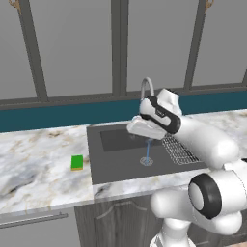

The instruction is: Soak the sponge with water for a few seconds and then drop it inside the sink.

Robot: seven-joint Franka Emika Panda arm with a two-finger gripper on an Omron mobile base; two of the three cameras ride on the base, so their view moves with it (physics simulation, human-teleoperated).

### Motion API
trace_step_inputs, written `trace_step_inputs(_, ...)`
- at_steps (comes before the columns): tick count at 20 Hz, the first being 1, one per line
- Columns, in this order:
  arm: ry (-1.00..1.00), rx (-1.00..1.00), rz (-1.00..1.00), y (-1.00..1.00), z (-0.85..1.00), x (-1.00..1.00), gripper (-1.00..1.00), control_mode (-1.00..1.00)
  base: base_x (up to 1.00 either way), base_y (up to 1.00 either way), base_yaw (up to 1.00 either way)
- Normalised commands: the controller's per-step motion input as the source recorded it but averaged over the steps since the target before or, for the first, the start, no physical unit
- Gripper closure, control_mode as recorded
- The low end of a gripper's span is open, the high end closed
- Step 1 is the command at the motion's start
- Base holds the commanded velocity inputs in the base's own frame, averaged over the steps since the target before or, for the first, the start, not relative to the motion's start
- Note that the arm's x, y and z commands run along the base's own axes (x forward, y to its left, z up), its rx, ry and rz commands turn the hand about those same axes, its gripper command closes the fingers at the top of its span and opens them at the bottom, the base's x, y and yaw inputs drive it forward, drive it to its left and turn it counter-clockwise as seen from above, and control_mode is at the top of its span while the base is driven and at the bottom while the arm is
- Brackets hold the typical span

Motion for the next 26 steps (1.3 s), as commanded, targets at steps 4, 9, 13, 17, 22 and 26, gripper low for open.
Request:
trace_step_inputs(4, 0.2, -0.01, 0.02, 0.83, 0.0, 0.16, -1.0, -1.0, 0.0, 0.0, 0.0)
trace_step_inputs(9, 0.15, -0.04, 0.02, 0.73, 0.0, 0.07, -1.0, -1.0, 0.0, 0.0, 0.0)
trace_step_inputs(13, 0.12, -0.05, 0.0, 0.49, 0.0, 0.05, -1.0, -1.0, 0.0, 0.0, 0.0)
trace_step_inputs(17, 0.08, -0.1, 0.0, 0.32, 0.0, 0.11, -1.0, -1.0, 0.0, 0.0, 0.0)
trace_step_inputs(22, 0.03, -0.14, 0.0, 0.33, 0.0, 0.17, -1.0, -1.0, 0.0, 0.0, 0.0)
trace_step_inputs(26, 0.0, -0.17, 0.0, 0.36, 0.0, 0.24, -1.0, -1.0, 0.0, 0.0, 0.0)
